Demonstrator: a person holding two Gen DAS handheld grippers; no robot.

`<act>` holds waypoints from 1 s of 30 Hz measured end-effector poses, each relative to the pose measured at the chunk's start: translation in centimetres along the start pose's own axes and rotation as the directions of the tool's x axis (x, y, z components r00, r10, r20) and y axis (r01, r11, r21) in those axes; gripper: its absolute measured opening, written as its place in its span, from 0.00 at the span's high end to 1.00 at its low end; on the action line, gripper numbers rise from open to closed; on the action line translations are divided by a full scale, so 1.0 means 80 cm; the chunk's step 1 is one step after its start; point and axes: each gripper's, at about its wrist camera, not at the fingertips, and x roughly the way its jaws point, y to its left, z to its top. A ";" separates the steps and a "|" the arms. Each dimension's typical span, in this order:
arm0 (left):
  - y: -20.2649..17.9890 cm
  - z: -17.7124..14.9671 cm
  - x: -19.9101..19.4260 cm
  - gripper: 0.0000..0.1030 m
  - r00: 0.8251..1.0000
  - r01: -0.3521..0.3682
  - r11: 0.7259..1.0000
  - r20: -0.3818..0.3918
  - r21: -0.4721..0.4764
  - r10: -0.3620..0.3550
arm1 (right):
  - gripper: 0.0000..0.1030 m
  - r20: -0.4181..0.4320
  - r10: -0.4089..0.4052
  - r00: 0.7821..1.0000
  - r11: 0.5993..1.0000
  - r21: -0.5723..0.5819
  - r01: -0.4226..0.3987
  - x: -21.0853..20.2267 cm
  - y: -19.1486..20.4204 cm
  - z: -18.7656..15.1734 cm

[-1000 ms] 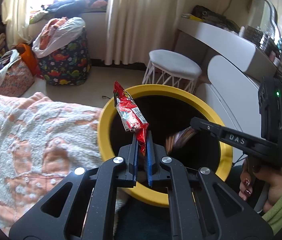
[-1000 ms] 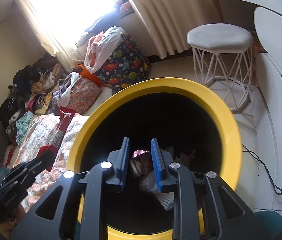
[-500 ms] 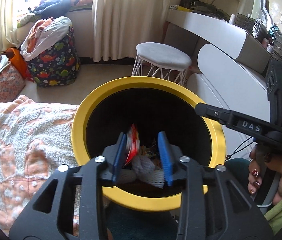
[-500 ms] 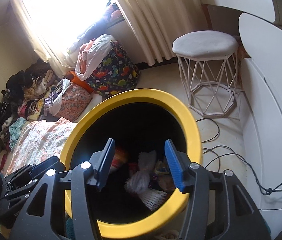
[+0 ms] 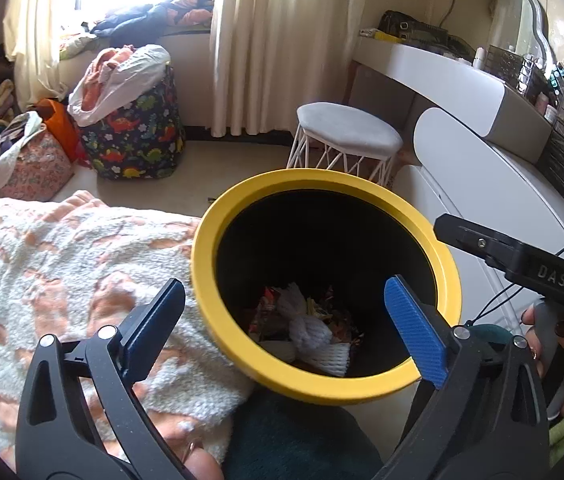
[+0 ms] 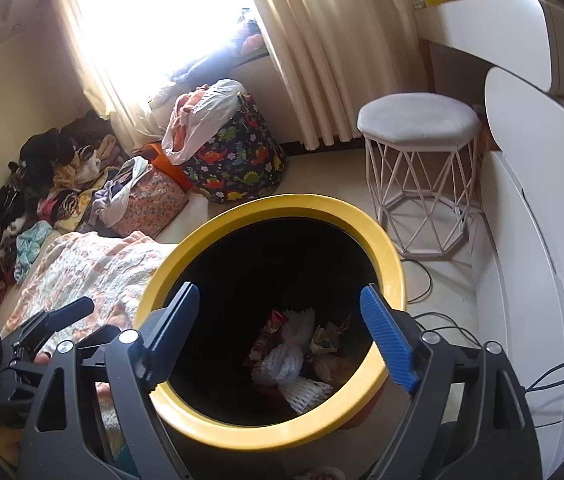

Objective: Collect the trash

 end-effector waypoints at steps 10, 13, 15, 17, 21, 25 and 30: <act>0.028 -0.013 -0.037 0.11 0.995 -0.087 0.995 0.049 -0.042 0.089 | 0.11 0.038 0.014 0.999 0.997 -0.078 -0.012 -0.017 0.034 -0.008; 0.040 -0.015 -0.051 0.11 0.991 -0.115 0.991 0.061 -0.069 0.119 | 0.07 0.064 0.027 0.998 0.994 -0.106 -0.020 -0.026 0.048 -0.011; 0.049 -0.018 -0.064 0.11 0.986 -0.141 0.986 0.079 -0.088 0.148 | 0.07 0.078 0.037 0.996 0.992 -0.121 -0.027 -0.033 0.058 -0.014; 0.056 -0.021 -0.075 0.11 0.981 -0.162 0.981 0.092 -0.104 0.171 | 0.07 0.099 0.049 0.994 0.990 -0.136 -0.036 -0.040 0.068 -0.017; 0.071 -0.028 -0.103 0.11 0.968 -0.193 0.970 0.131 -0.147 0.212 | 0.06 0.157 0.079 0.984 0.984 -0.169 -0.052 -0.057 0.085 -0.026; 0.080 -0.035 -0.131 0.11 0.950 -0.226 0.961 0.181 -0.156 0.253 | 0.06 0.252 0.090 0.964 0.980 -0.192 -0.042 -0.076 0.101 -0.040; 0.084 -0.051 -0.163 0.11 0.914 -0.298 0.939 0.234 -0.170 0.332 | 0.06 0.354 0.083 0.931 0.975 -0.223 -0.002 -0.096 0.118 -0.056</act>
